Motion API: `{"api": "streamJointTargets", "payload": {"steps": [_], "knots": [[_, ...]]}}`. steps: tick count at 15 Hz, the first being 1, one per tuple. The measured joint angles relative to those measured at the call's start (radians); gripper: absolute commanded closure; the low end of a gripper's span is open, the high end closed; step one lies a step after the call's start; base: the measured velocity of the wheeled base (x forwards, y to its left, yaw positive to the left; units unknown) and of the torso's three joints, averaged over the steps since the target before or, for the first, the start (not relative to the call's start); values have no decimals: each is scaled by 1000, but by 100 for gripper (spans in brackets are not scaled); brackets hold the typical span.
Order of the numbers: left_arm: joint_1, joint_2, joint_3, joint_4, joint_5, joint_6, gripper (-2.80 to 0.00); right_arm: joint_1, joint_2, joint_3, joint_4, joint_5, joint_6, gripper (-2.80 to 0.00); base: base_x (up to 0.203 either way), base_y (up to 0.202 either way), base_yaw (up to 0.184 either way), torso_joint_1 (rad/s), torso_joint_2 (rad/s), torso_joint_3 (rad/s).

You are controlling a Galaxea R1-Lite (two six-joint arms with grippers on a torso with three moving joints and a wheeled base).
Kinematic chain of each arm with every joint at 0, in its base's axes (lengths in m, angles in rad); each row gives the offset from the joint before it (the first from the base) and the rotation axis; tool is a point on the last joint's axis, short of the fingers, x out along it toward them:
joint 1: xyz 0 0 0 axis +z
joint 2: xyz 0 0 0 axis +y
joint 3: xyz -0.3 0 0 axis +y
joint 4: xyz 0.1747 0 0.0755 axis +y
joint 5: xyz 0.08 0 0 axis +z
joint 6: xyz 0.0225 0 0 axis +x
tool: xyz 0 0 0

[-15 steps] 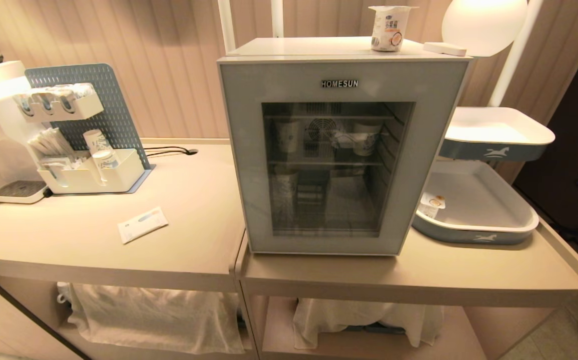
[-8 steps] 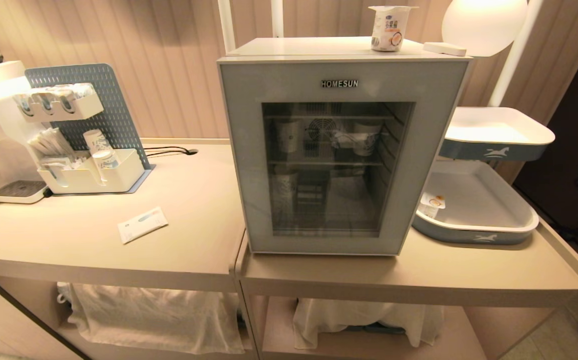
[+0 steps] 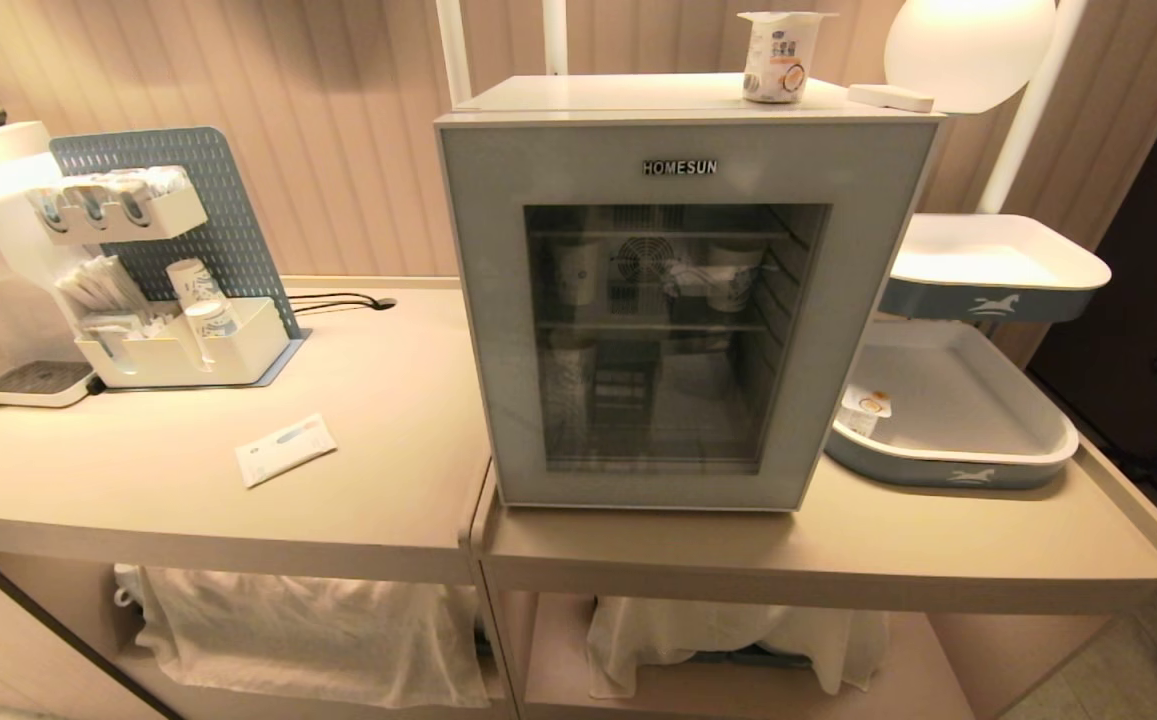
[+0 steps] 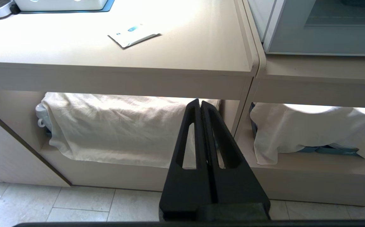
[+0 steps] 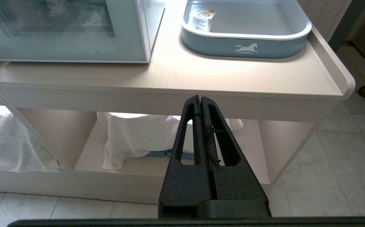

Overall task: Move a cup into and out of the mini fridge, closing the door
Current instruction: Open the freezer door

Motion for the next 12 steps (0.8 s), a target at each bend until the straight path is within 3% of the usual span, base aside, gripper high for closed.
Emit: {"api": "streamJointTargets", "payload": {"steps": [7, 12], "knots": [[0, 1, -22, 17, 11, 13, 0, 0, 0, 0, 1, 0, -1, 0, 0, 0, 0, 0, 0, 0], [0, 73, -302, 168, 79, 9, 0, 0, 0, 0, 1, 0, -1, 0, 0, 0, 0, 0, 0, 0]]}}
